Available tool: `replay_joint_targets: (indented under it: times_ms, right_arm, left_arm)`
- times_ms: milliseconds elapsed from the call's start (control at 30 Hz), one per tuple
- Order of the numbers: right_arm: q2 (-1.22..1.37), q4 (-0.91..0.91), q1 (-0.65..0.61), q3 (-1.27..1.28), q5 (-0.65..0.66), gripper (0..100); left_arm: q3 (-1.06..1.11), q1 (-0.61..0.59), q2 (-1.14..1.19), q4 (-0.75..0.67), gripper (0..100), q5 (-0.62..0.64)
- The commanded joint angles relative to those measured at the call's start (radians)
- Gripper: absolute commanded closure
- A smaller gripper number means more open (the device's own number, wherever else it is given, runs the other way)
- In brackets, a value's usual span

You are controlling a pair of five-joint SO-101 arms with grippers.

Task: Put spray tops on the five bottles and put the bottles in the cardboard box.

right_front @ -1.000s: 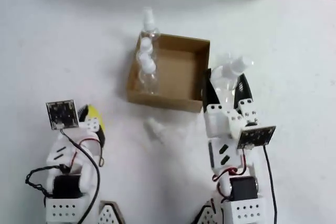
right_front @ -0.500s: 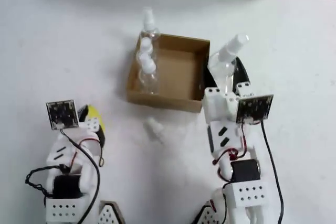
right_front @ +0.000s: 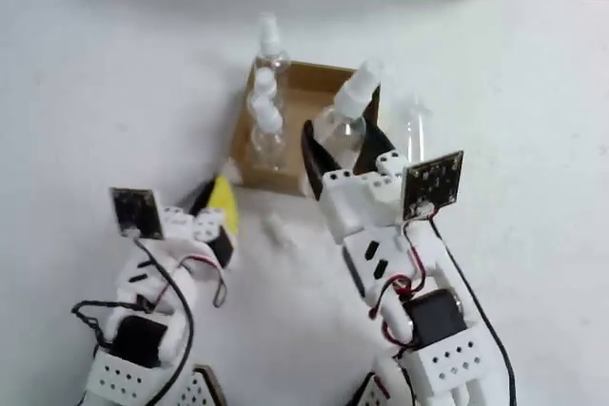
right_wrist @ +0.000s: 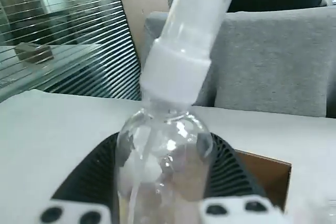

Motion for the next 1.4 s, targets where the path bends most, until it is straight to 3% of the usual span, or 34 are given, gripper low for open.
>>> replay_joint_targets:
  times_ms: [0,200,367,700,967,1367]
  right_arm:
    - [0.002,0.002,-0.015,-0.058,-0.009,98.4]
    - [0.007,-0.079,-0.018,-0.040,-0.061,98.4]
    - [0.016,-0.213,-0.091,0.032,-0.061,98.4]
    - [0.305,-0.414,-0.125,0.040,-0.064,98.4]
    - [0.255,-0.277,-0.194,0.069,-0.068,98.4]
    - [-0.016,0.058,-0.242,0.074,-0.063,98.4]
  left_arm:
    - [-0.008,0.182,-0.012,-0.040,98,-0.044]
    - [-0.009,0.295,-0.013,-0.018,98,-0.101]
    - [-0.003,0.374,-0.013,-0.008,98,-0.161]
    - [-0.003,0.409,-0.013,0.044,98,-0.183]
    - [-0.002,0.337,-0.013,0.002,98,-0.176]
    - [-0.002,0.334,-0.012,0.003,98,-0.181]
